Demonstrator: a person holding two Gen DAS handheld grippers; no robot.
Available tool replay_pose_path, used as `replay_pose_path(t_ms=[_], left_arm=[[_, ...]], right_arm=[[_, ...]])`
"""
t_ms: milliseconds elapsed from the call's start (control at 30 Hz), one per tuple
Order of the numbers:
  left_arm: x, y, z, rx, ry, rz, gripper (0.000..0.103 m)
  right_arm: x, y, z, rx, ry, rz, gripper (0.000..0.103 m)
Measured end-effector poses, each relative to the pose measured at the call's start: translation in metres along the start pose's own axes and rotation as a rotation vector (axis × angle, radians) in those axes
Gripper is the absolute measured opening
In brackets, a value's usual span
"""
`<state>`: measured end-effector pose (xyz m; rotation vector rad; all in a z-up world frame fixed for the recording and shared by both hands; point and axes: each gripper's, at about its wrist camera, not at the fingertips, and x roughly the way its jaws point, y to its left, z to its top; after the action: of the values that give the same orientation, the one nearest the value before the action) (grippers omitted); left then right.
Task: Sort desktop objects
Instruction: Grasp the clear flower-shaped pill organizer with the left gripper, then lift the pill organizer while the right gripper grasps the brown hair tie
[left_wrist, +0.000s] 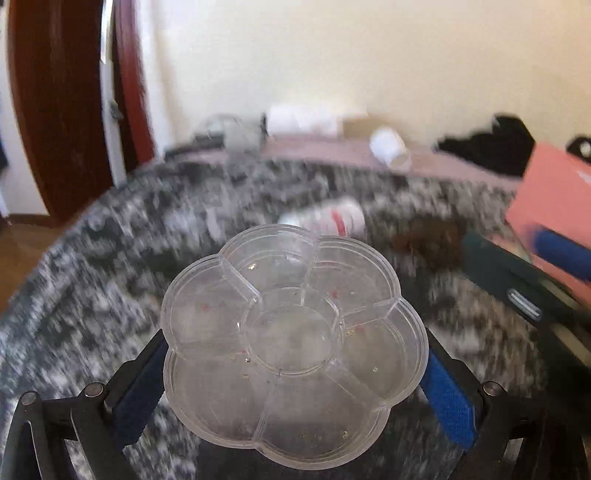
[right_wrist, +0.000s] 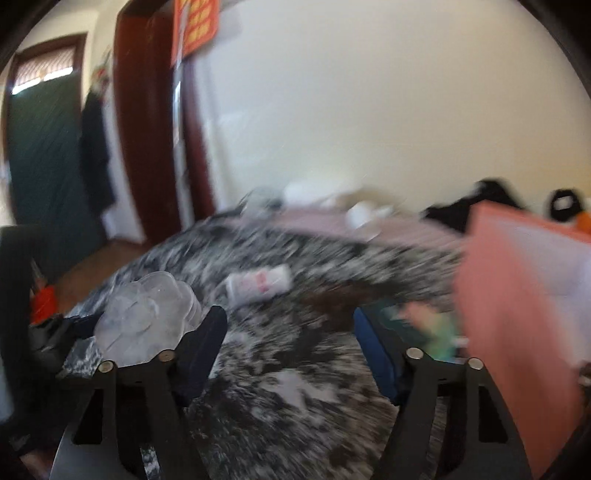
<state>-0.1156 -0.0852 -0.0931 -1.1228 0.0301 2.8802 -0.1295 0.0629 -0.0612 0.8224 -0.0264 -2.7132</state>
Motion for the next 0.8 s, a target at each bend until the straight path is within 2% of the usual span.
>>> replay_pose_path(t_ms=[133,233,300,333,367,433,467,500,533,667,800], left_arm=[[0.017,0.01,-0.007,0.032,0.05,-0.003,0.101],[0.028,0.02,-0.003,0.002,0.07,-0.022,0.101],[0.035,0.026,-0.001,-0.02,0.08,-0.023,0.101],[0.039,0.028,-0.001,-0.029,0.087,-0.021,0.101],[0.043,0.03,-0.001,-0.038,0.093,-0.018,0.101],[0.048,0.03,-0.004,-0.055,0.115,-0.019,0.101],[0.05,0.029,-0.006,-0.059,0.126,-0.022,0.101],[0.051,0.028,-0.008,-0.062,0.138,-0.026,0.101],[0.05,0.026,-0.008,-0.056,0.135,-0.023,0.101],[0.033,0.016,-0.004,-0.032,0.094,-0.021,0.101],[0.014,0.005,-0.001,-0.037,0.051,-0.044,0.101]], right_arm=[[0.063,-0.006,0.009,-0.024,0.098,-0.008,0.073],[0.108,-0.021,0.014,-0.029,0.191,-0.104,0.073],[0.135,-0.035,0.011,-0.003,0.281,-0.147,0.083],[0.147,-0.044,0.009,0.015,0.32,-0.185,0.084],[0.15,-0.048,0.009,0.028,0.324,-0.186,0.085],[0.151,-0.051,0.011,0.041,0.32,-0.186,0.074],[0.15,-0.053,0.012,0.045,0.318,-0.184,0.059],[0.146,-0.056,0.013,0.054,0.313,-0.177,0.027],[0.142,-0.059,0.014,0.072,0.314,-0.162,0.018],[0.116,-0.063,0.007,0.108,0.296,-0.112,0.015],[0.069,-0.049,-0.011,0.139,0.254,-0.09,0.015]])
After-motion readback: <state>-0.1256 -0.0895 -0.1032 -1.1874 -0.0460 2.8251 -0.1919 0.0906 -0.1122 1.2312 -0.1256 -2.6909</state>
